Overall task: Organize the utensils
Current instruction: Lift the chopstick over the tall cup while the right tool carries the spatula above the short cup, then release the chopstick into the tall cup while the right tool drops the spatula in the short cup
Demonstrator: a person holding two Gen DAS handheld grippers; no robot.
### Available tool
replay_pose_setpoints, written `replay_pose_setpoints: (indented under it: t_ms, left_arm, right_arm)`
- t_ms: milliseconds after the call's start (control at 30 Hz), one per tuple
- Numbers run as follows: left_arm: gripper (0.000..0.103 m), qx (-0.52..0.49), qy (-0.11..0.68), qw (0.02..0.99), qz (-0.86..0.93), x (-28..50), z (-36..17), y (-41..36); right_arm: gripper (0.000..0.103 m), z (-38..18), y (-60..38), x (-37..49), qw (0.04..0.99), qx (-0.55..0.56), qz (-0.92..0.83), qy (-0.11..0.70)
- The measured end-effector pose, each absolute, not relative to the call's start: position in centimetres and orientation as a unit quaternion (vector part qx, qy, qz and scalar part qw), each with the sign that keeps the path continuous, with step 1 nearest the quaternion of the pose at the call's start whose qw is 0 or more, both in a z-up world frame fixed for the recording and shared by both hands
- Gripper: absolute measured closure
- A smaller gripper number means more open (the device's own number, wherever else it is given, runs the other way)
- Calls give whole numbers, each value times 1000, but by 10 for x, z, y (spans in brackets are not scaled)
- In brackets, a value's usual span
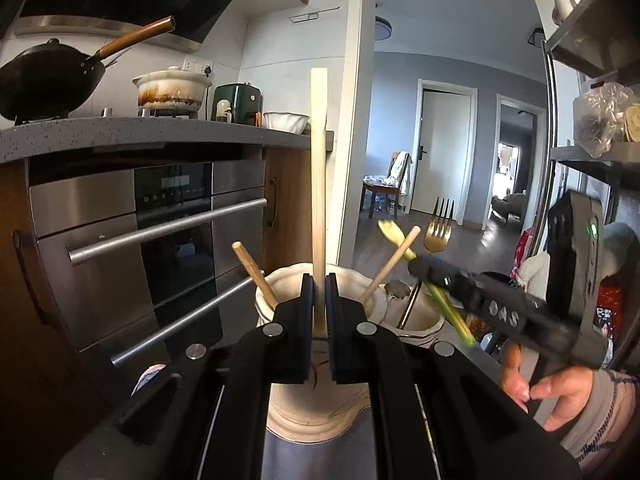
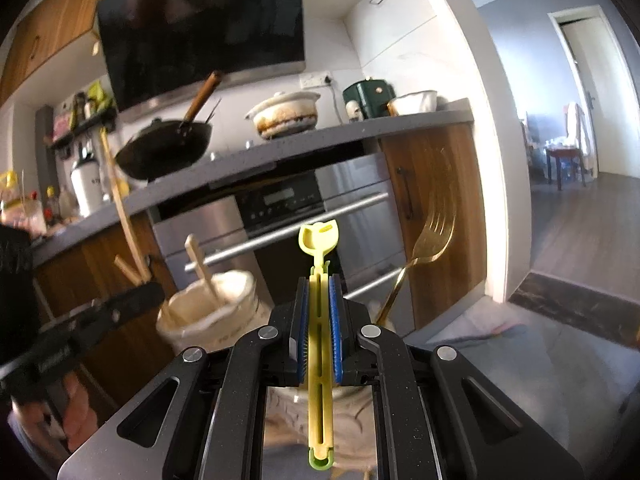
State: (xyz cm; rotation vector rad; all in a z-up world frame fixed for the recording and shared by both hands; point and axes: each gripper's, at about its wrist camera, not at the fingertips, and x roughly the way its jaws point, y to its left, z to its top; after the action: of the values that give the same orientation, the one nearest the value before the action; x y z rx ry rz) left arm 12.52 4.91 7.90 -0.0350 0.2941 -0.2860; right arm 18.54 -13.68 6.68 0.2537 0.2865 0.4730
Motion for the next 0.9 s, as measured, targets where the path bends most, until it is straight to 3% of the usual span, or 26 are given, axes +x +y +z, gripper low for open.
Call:
replay_pose_setpoints:
  t_ms: [367, 900]
  left_arm:
    - [97, -43, 162, 974, -155, 135, 71, 56]
    - [97, -42, 165, 973, -153, 134, 72, 56]
  right_arm:
    - [92, 61, -102, 206, 973, 74, 189, 105]
    - [92, 59, -119, 177, 965, 60, 207, 147]
